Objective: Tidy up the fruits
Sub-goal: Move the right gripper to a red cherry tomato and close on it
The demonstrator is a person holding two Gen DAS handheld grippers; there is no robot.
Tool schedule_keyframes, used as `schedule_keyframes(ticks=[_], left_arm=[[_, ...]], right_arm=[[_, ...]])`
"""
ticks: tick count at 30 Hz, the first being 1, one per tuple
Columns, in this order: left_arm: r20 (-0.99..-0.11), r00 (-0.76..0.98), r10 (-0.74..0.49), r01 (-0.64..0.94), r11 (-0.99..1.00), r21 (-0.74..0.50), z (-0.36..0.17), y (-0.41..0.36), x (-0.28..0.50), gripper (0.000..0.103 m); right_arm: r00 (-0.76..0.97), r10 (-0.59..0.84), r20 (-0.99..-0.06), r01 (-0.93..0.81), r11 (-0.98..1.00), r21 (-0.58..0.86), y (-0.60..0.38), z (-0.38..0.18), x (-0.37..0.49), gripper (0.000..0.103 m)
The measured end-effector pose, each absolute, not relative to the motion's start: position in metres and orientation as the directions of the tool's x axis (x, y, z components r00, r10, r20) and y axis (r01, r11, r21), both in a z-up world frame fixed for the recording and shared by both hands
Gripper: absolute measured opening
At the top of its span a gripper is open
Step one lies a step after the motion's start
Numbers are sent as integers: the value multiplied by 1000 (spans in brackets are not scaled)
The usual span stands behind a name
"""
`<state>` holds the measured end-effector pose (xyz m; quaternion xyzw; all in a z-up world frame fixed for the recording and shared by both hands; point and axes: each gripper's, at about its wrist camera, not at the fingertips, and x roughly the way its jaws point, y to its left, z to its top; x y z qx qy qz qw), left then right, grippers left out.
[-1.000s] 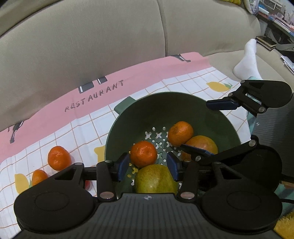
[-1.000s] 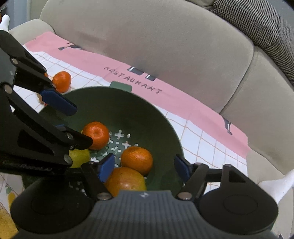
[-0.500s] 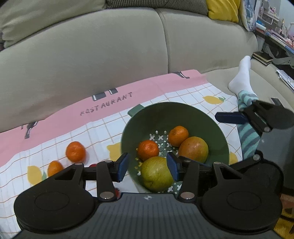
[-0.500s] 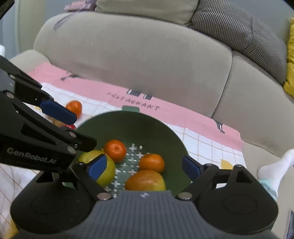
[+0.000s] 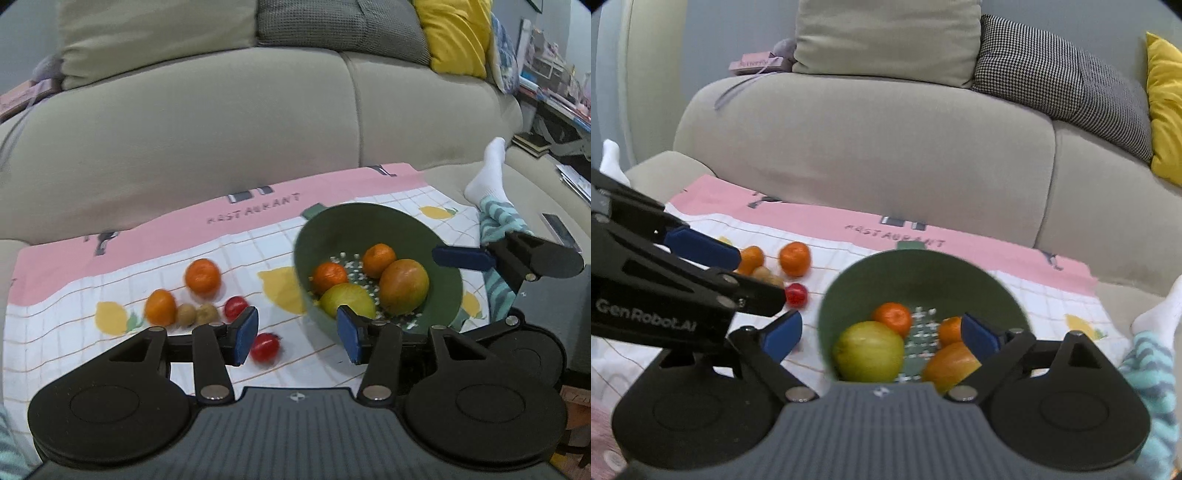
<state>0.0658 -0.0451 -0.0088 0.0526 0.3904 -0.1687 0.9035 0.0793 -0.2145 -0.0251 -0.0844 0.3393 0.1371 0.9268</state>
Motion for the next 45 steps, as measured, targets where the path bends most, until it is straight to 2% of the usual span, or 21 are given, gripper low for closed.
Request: schedule_keyframes(ticks=[6,14,19,25,27,31,33,45], left_arm=[[-709,669,-224,275,960,-43,-16,-16,57,58],[-714,676,-182,204,977,-56,-31,12,54,57],[-729,662,-173,180,981,-70,-42,27,57,51],[-744,636,-205,163,978,-130,-57,39,61,45],[-749,631,-204,166,978,-126,-62,40,64,42],[-759,618,-204,161,978,-132,-72,44,70,38],[-763,613,-203,150,979,-140,-77,46,74,36],[-770,616,-163,155,984,-85,-97,43,91,36]], right_arm=[[741,230,-631,-324,945,-35,-193,-30,60,90],[742,278,-610,-411,908,-87,-157,-36,46,90],[736,280,-616,-438,891,-119,-139,-46,45,89],[710,283,-644,-463,877,-125,-121,-62,51,68],[704,276,-654,-472,870,-140,-116,-68,51,55],[690,254,-678,-488,855,-176,-107,-84,57,45],[692,228,-685,-477,856,-197,-105,-91,61,36],[744,133,-655,-456,817,-352,-86,-124,84,33]])
